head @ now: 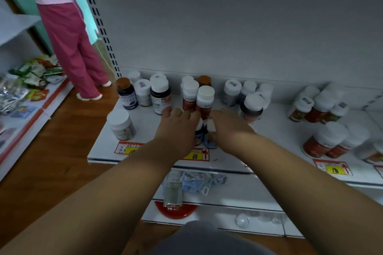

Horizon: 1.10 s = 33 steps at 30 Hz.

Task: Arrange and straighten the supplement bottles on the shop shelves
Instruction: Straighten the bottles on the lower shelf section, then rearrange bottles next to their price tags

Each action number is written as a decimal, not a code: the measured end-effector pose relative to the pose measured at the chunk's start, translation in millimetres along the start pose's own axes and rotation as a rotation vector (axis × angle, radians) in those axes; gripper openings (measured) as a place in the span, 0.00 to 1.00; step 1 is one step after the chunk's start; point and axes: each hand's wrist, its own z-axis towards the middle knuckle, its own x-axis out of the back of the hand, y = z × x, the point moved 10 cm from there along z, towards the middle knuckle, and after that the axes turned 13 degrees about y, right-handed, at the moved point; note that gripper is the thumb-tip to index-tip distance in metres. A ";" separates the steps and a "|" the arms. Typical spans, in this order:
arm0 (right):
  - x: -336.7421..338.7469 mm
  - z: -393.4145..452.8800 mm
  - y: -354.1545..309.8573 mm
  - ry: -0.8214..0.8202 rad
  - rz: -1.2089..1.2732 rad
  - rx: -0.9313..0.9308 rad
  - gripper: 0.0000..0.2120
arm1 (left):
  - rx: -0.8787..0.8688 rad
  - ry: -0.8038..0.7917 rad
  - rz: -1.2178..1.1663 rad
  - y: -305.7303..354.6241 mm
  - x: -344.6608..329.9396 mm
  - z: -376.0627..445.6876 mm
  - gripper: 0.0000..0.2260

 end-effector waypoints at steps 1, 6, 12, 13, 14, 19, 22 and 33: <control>-0.1 -0.8 0.6 0.003 0.008 -0.026 0.20 | 0.003 0.004 -0.009 -0.8 -0.4 0.2 0.26; -2.0 -4.5 1.3 -0.015 -0.007 -0.115 0.21 | 0.018 0.039 -0.059 -0.5 0.5 1.5 0.25; 68.1 -53.9 5.1 0.617 0.015 -0.098 0.15 | -0.013 0.199 -0.141 2.1 30.9 -5.0 0.33; 77.8 -66.0 18.3 0.682 0.035 -0.156 0.14 | -0.029 0.249 -0.157 5.3 40.2 -6.8 0.32; 81.8 -76.1 32.0 0.701 0.052 -0.220 0.13 | -0.045 0.302 -0.192 9.7 50.1 -8.8 0.30; 82.2 -115.7 76.6 0.719 0.100 -0.342 0.10 | -0.133 0.351 -0.428 57.4 80.8 -8.9 0.20; 91.6 -129.6 97.7 0.750 0.154 -0.344 0.08 | -0.185 0.326 -0.492 95.9 90.7 2.1 0.22; 171.4 -137.9 239.0 0.796 0.166 -0.124 0.02 | -0.064 0.373 -0.514 241.8 94.5 79.5 0.19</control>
